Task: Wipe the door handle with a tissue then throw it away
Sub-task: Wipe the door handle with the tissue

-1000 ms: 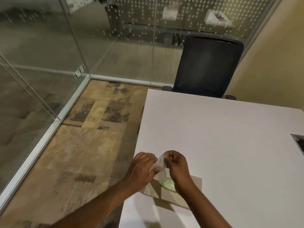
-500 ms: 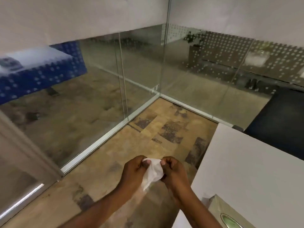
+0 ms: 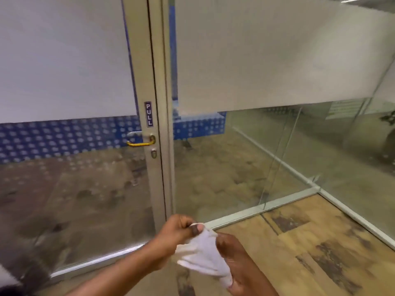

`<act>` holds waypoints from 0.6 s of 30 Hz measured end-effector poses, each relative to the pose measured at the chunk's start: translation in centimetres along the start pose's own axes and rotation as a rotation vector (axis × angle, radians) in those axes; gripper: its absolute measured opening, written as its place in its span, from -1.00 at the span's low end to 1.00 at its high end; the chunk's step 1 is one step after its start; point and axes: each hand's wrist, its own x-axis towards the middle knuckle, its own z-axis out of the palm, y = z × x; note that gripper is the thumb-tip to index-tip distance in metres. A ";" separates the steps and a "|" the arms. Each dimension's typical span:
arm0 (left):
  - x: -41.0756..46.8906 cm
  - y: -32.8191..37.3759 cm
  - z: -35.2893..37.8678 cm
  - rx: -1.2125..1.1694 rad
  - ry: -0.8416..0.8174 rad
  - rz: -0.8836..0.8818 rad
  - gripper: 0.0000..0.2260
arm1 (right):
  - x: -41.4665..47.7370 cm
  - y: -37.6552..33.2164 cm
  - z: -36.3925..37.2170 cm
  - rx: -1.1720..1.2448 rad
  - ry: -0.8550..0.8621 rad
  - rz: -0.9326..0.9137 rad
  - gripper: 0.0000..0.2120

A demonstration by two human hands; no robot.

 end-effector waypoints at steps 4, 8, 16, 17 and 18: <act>-0.2 0.1 -7.4 0.195 0.015 0.000 -0.76 | 4.4 0.5 2.4 -0.370 -0.071 0.024 -0.49; 0.3 -0.5 -13.5 0.310 0.008 -0.027 -0.74 | 9.7 0.9 4.2 -0.386 -0.130 0.074 -0.47; 7.5 -3.1 -20.9 0.268 0.303 0.082 -0.70 | 22.8 0.3 4.1 -0.210 0.022 -0.066 -0.70; 8.6 -3.0 -21.6 0.309 0.327 0.094 -0.72 | 24.3 -0.1 3.7 -0.166 0.044 -0.074 -0.66; 10.1 -3.0 -22.5 0.382 0.345 0.104 -0.74 | 26.1 -0.6 3.3 -0.151 0.061 -0.083 -0.68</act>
